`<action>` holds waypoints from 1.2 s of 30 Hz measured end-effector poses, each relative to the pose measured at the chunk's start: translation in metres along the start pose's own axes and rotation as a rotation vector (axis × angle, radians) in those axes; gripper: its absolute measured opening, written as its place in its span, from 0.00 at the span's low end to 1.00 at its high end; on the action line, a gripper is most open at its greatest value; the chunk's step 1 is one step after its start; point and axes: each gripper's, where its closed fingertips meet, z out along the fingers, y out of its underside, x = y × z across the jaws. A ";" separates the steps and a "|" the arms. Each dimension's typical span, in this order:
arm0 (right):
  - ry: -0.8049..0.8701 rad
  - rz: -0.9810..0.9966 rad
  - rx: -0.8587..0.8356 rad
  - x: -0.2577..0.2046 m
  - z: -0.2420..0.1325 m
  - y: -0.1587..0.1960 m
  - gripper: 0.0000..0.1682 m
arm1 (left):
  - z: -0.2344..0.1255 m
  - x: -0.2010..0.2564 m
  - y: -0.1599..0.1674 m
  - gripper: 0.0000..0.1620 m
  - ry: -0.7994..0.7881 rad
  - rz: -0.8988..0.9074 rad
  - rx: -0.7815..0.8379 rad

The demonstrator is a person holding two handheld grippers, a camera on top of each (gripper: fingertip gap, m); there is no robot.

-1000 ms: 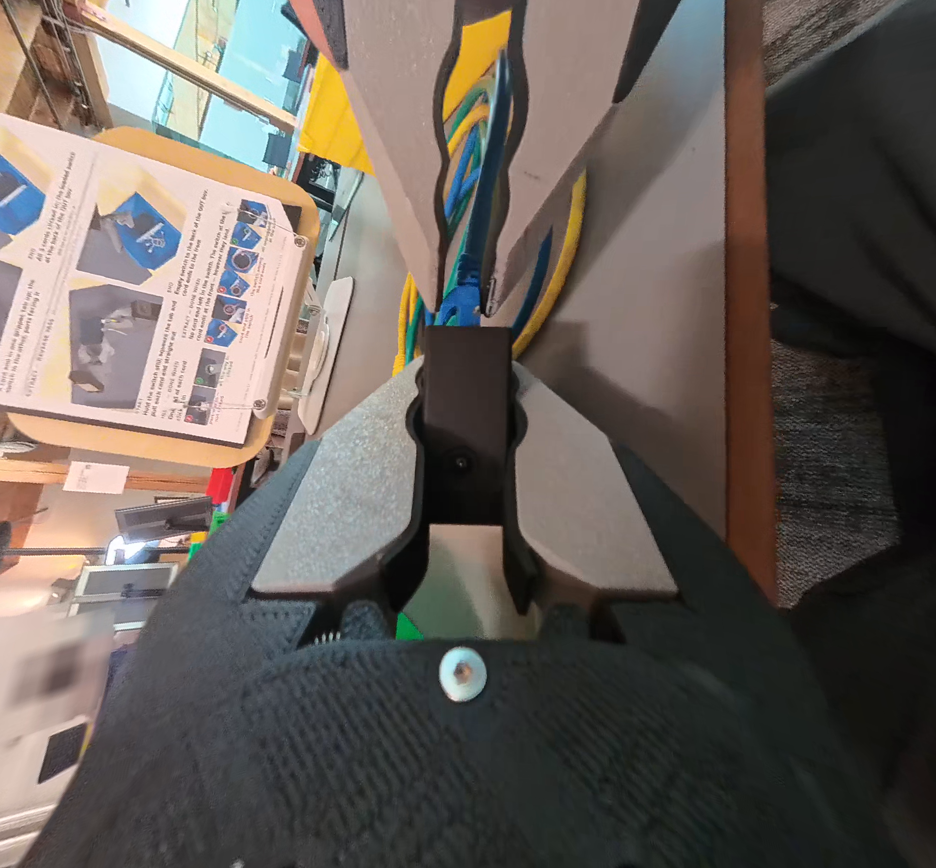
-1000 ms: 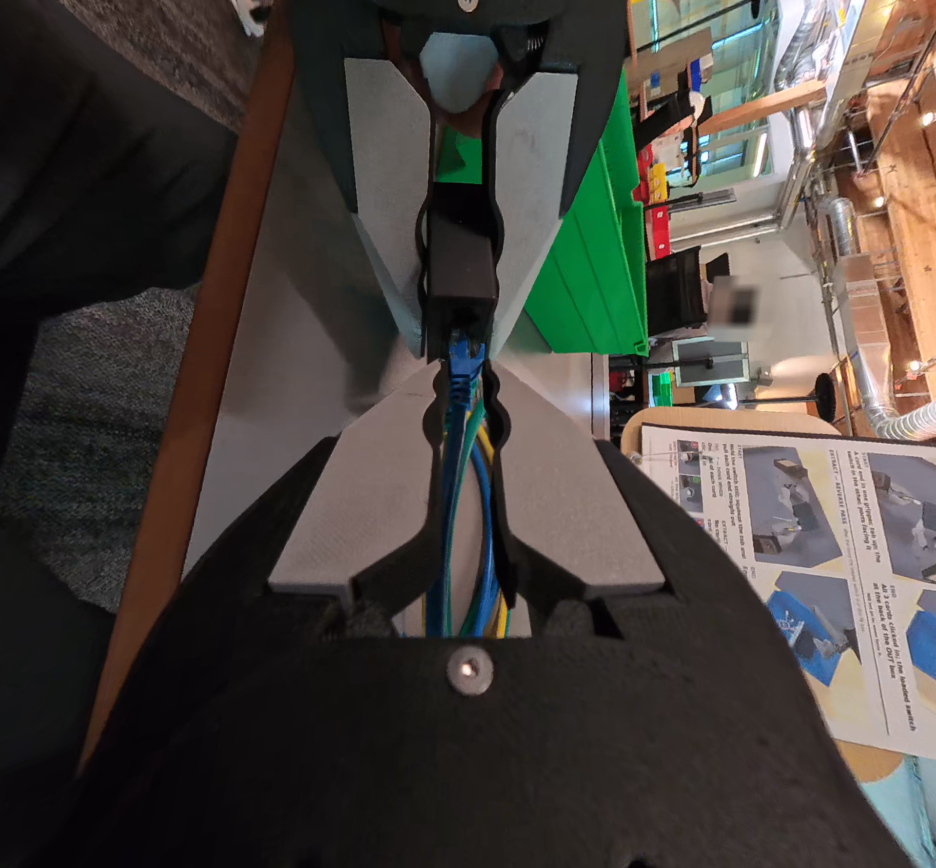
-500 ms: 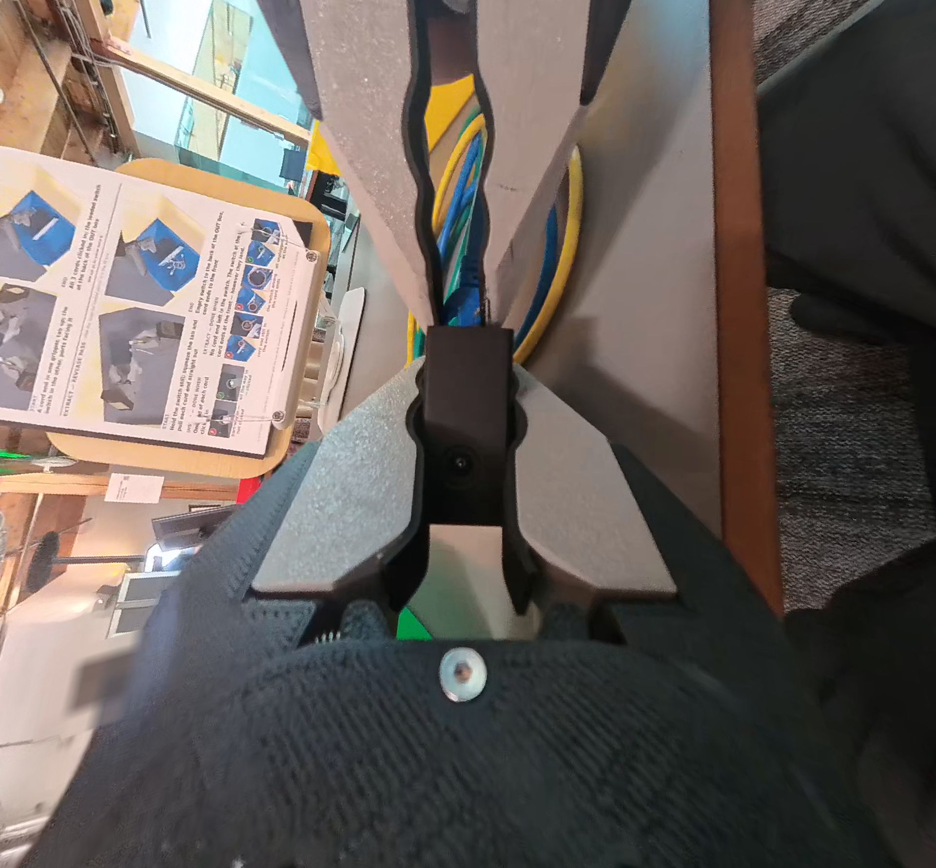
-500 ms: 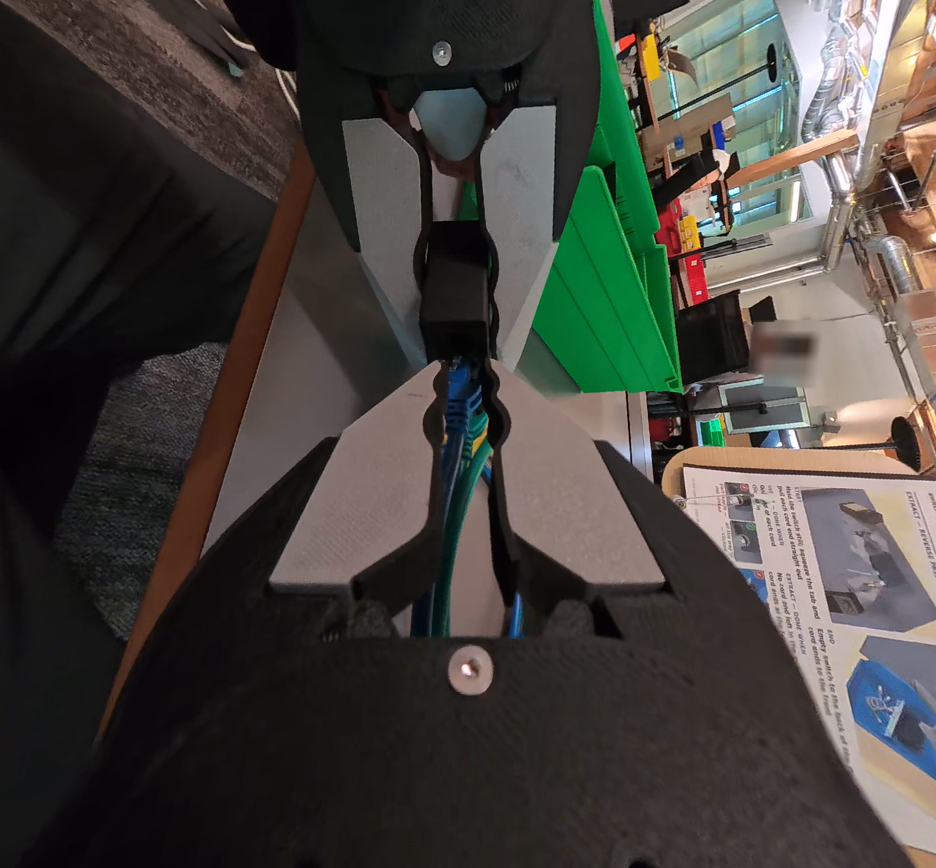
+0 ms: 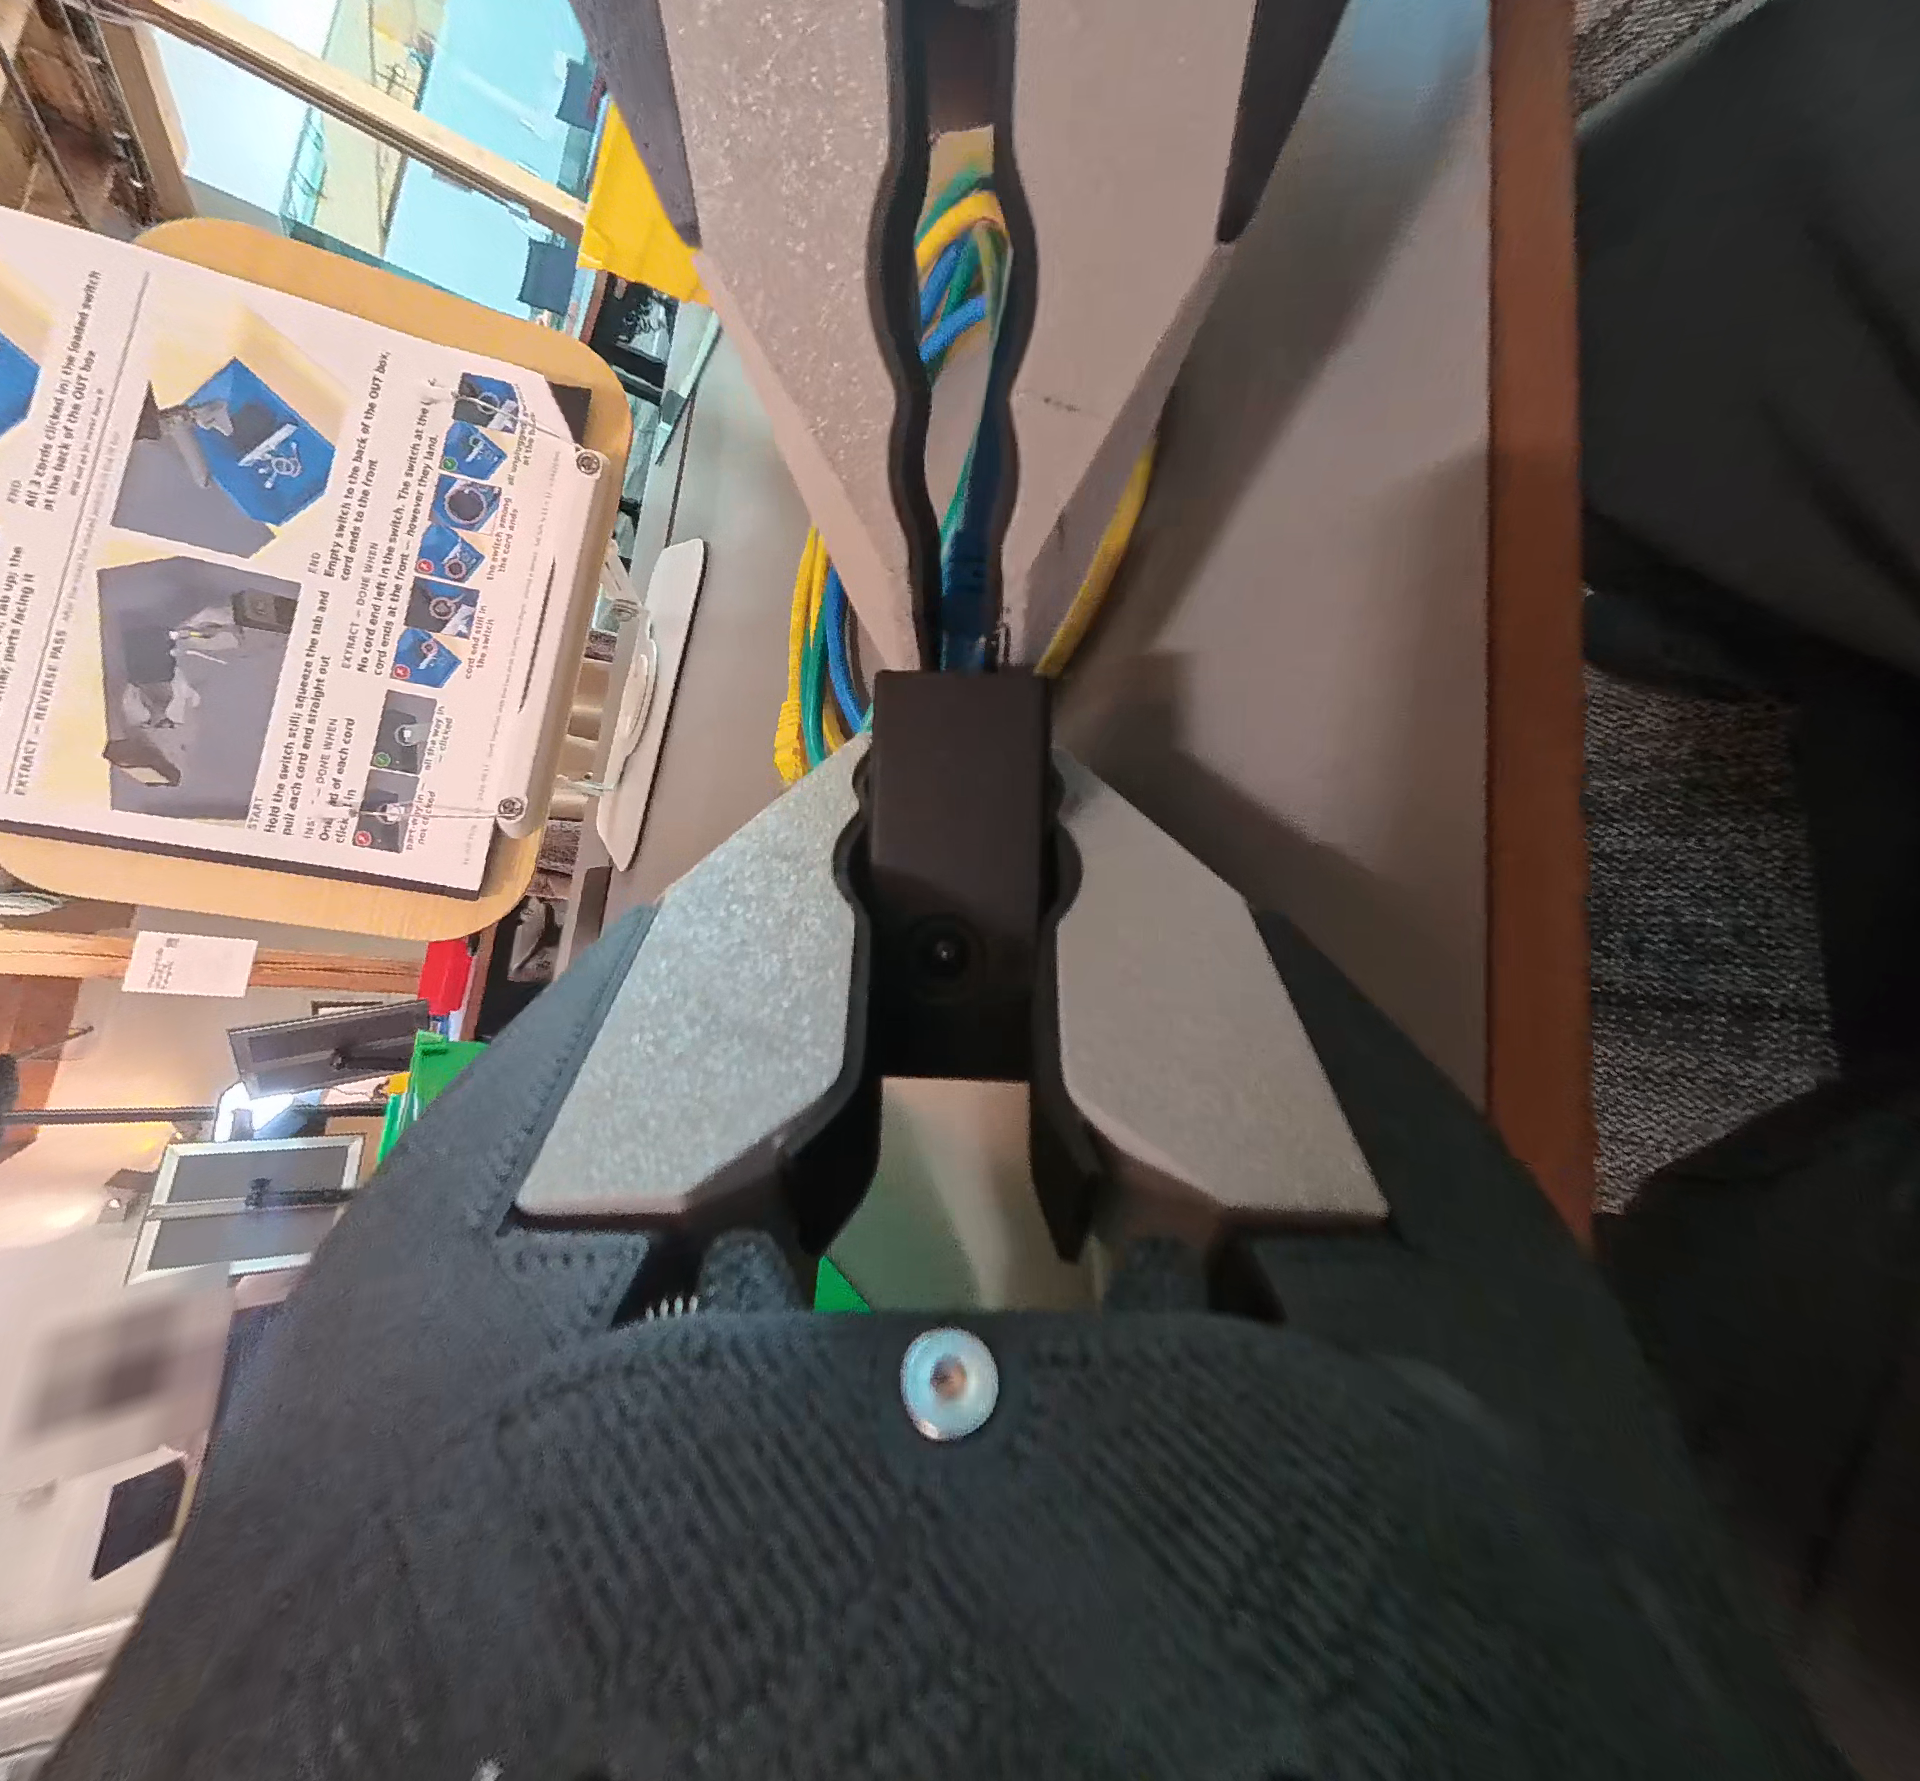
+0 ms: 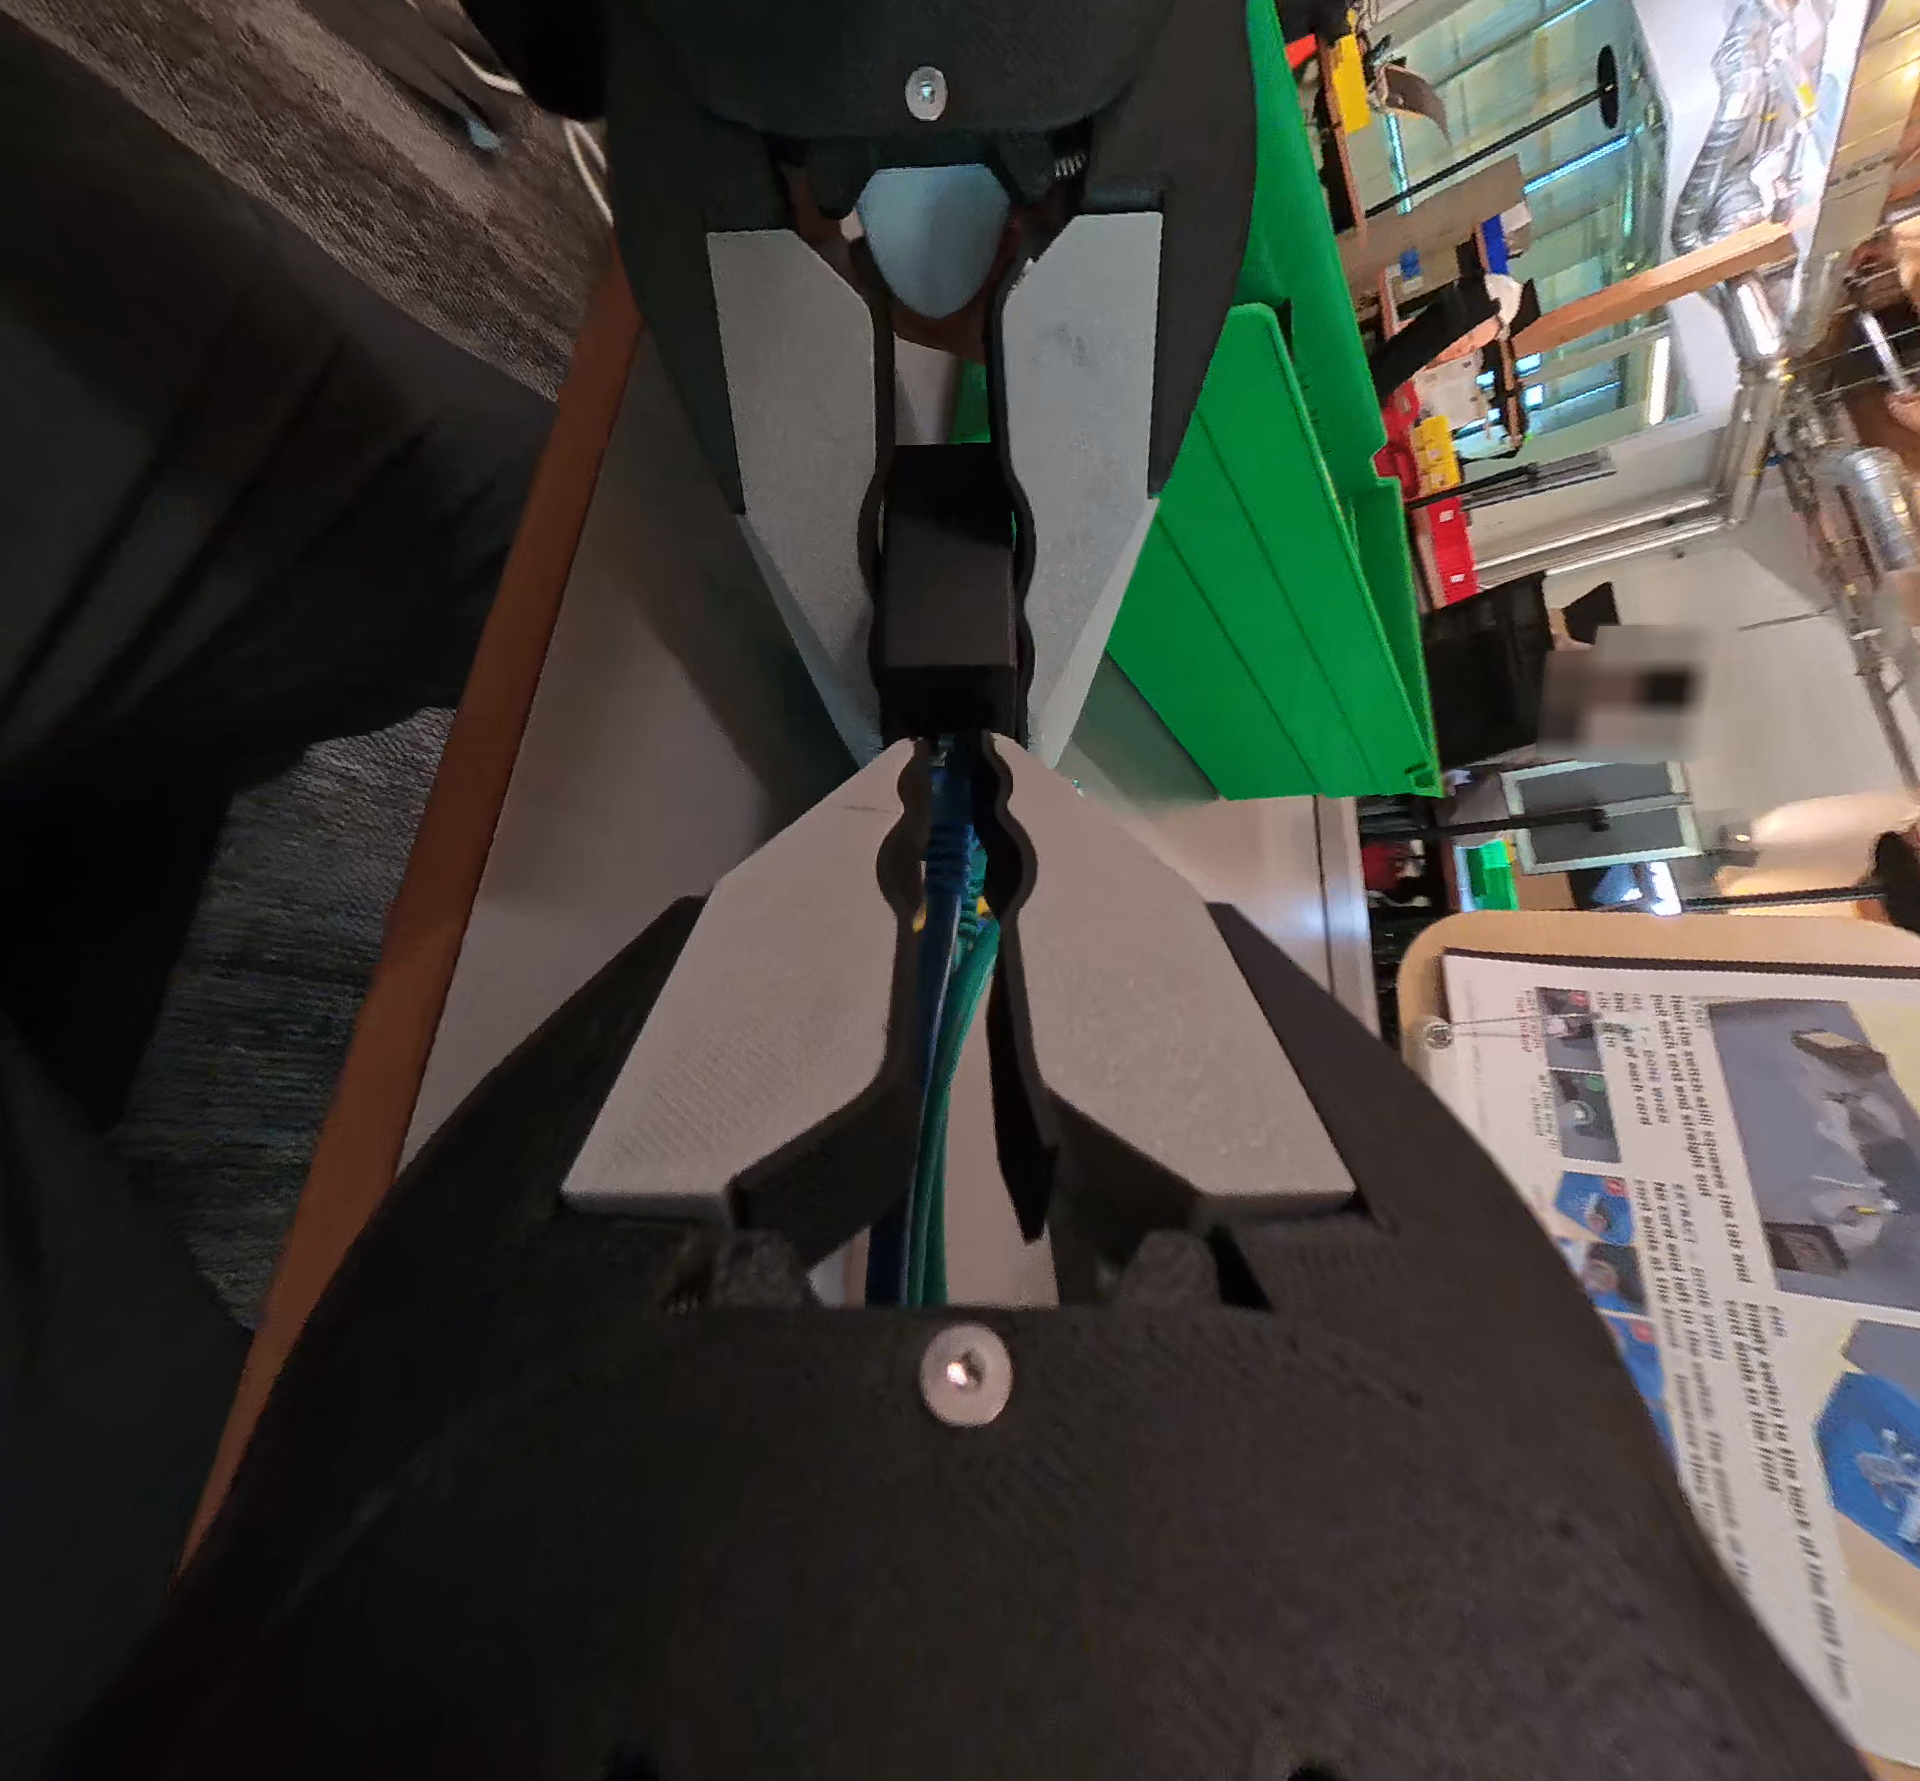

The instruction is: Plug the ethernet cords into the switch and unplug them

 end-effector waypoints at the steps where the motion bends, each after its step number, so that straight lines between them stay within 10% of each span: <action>1: -0.010 0.019 0.007 0.001 0.000 0.000 0.02 | 0.000 -0.001 0.000 0.16 0.001 -0.004 0.002; 36: 0.033 -0.008 0.029 0.006 -0.014 -0.004 0.06 | -0.001 0.000 -0.006 0.17 0.050 -0.018 0.012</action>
